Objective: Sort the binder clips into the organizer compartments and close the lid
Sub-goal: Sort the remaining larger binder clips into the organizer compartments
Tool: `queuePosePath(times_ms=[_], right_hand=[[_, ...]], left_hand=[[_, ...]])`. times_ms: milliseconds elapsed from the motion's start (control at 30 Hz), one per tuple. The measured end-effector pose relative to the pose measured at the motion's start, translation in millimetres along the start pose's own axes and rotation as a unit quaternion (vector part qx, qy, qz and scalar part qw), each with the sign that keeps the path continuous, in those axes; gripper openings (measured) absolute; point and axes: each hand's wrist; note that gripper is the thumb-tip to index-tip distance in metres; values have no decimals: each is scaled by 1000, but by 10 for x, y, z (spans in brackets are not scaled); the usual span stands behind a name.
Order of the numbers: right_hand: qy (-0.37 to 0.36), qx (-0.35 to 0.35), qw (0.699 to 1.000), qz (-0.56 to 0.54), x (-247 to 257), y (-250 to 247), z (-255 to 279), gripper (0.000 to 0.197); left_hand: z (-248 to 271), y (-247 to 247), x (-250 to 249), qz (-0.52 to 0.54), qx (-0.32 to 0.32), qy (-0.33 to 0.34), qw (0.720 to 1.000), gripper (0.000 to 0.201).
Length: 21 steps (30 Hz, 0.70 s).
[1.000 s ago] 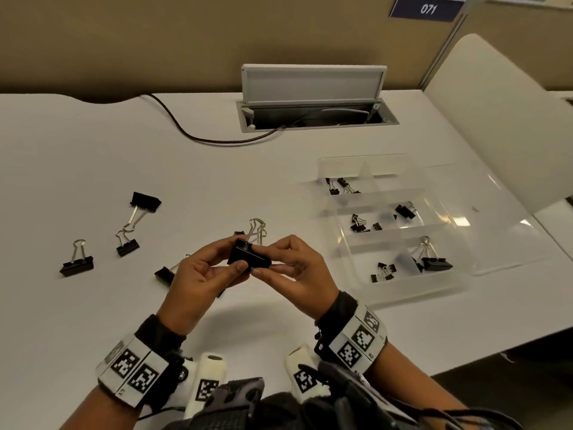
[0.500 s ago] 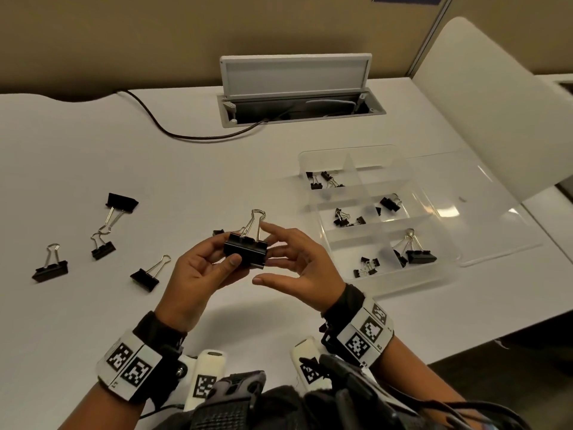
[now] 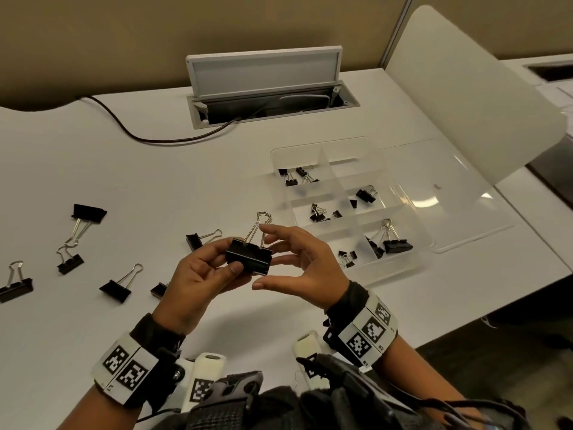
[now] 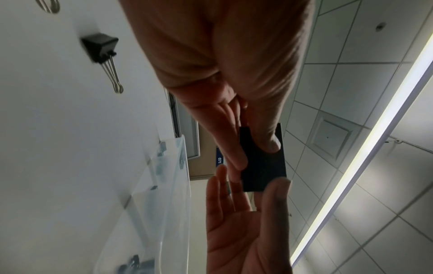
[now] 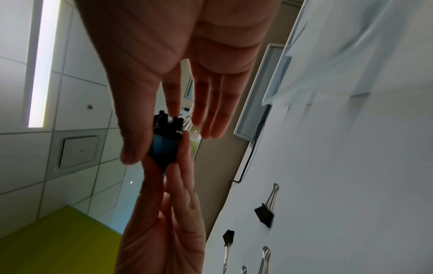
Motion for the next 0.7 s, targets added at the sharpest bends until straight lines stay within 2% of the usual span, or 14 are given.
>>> queuePosePath(times_ms=[67, 167, 267, 533, 700], right_hand=[[-6, -9, 1000, -1, 3, -53, 22, 68], [-29, -28, 999, 5, -13, -113, 59, 53], [-28, -49, 998, 12, -68, -184, 99, 47], [-20, -54, 997, 42, -169, -508, 156, 41], [-37, -101, 992, 59, -228, -812, 129, 33]], left_hand=[[-2, 59, 13, 1, 9, -4, 1000, 56], [-15, 152, 28, 1, 7, -3, 1000, 44], [-40, 244, 47, -36, 8, 2, 999, 30], [-115, 498, 181, -88, 25, 20, 996, 38], [-198, 755, 251, -84, 37, 13, 996, 39]])
Point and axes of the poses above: each hand's wrist, its own z-axis away from the middle knuckle, its own y-axis out of the palm, x = y × z, and after that the axes turned 10 degrees about -x, right-handed
